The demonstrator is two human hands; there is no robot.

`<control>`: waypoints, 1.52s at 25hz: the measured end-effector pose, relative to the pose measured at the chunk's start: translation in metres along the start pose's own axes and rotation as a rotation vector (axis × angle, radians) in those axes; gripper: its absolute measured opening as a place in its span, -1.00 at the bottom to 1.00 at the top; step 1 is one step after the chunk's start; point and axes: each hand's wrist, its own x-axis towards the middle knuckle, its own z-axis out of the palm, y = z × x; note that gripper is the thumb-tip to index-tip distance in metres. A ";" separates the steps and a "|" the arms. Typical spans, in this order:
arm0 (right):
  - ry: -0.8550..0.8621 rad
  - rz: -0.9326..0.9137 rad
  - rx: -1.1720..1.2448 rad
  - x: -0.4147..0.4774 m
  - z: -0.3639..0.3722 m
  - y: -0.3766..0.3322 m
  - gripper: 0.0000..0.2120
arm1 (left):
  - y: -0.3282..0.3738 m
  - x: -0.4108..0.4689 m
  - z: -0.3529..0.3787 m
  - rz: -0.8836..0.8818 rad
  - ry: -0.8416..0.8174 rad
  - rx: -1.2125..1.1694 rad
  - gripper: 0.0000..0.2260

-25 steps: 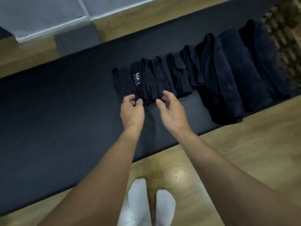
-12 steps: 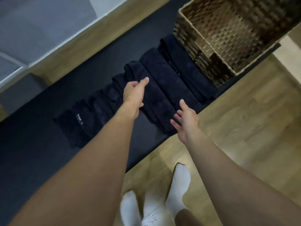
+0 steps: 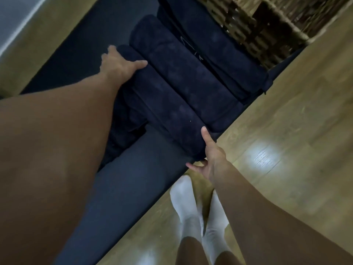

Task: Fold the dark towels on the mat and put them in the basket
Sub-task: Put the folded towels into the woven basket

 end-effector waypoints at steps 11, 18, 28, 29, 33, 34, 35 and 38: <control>-0.065 -0.055 0.281 -0.030 -0.007 -0.009 -0.48 | 0.007 -0.017 -0.037 -0.065 0.028 -0.307 -0.33; -0.073 -0.228 0.117 -0.163 -0.017 -0.074 -0.68 | 0.049 -0.081 -0.132 -0.100 0.099 -0.555 -0.62; 0.080 -0.666 -0.059 -0.203 -0.009 -0.363 -0.45 | 0.217 -0.100 -0.141 -0.191 0.190 -0.896 -0.41; 0.080 -0.682 -0.090 -0.195 -0.006 -0.396 -0.43 | 0.235 -0.094 -0.127 -0.212 0.197 -0.919 -0.46; 0.135 -0.697 -0.240 -0.151 -0.001 -0.513 -0.44 | 0.296 -0.070 -0.049 -0.310 0.297 -0.978 -0.61; 0.133 -0.707 -0.286 -0.141 0.001 -0.537 -0.43 | 0.309 -0.065 -0.031 -0.335 0.319 -0.998 -0.61; 0.135 -0.717 -0.328 -0.132 0.004 -0.555 -0.38 | 0.320 -0.063 -0.015 -0.367 0.332 -1.016 -0.61; 0.101 -0.779 -0.464 -0.103 0.027 -0.598 -0.41 | 0.342 -0.048 0.024 -0.464 0.402 -1.042 -0.59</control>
